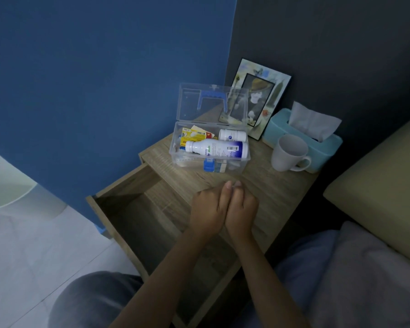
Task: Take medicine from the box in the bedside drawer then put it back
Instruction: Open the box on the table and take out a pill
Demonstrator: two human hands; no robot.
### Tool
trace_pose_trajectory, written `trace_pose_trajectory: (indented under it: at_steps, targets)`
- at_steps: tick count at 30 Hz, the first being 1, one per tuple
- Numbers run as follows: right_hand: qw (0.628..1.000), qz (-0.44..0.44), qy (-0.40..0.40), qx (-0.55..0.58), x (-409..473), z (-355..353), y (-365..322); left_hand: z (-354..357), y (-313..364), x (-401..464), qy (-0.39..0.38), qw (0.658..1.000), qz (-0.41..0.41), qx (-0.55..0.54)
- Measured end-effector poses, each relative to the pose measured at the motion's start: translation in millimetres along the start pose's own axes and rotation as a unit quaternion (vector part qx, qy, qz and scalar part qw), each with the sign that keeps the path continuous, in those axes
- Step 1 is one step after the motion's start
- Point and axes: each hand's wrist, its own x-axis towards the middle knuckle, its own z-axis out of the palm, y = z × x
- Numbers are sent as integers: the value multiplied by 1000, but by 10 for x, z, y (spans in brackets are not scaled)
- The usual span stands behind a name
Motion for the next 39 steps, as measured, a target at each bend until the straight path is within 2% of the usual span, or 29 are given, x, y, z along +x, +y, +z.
trace_pose_trajectory:
  at_steps: [3, 7, 10, 14, 17, 19, 25, 28, 31, 33, 35, 39]
  targets:
    - [1000, -19, 7, 21, -13, 7, 5, 17, 33, 11, 7, 999, -32, -43]
    - [996, -83, 1, 29, 27, 21, 16, 20, 81, 27, 16, 989, -116, -87]
    - [993, -115, 7, -20, 75, -14, 57, 13, 114, 51, -13, 988, -143, -58]
    - [994, -102, -8, -33, 105, -46, 94, 15, 119, 84, -49, 983, -168, -62]
    - [999, -39, -29, 1, 120, -75, 43, 7, 86, 57, -83, 969, -199, -121]
    - [998, -9, -43, 35, 134, -118, 37, -14, 99, 29, -107, 965, -189, -145]
    - [988, -10, -111, 108, 96, -129, -13, -49, 63, 43, -111, 984, -121, -67]
    - [986, -19, -122, 112, 66, -118, -37, -49, 41, 55, -108, 982, -134, -70]
    - [984, -21, -135, 118, 26, -124, -47, -74, 20, 113, -116, 973, -187, -75]
    - [982, -8, -132, 134, 14, -147, -35, -93, 62, 105, -134, 975, -160, -71]
    - [981, 18, -124, 147, 20, -172, 3, -94, 93, 92, -133, 973, -162, -98]
    - [978, 54, -117, 162, 40, -203, 78, -91, 80, 52, -86, 955, -164, -231]
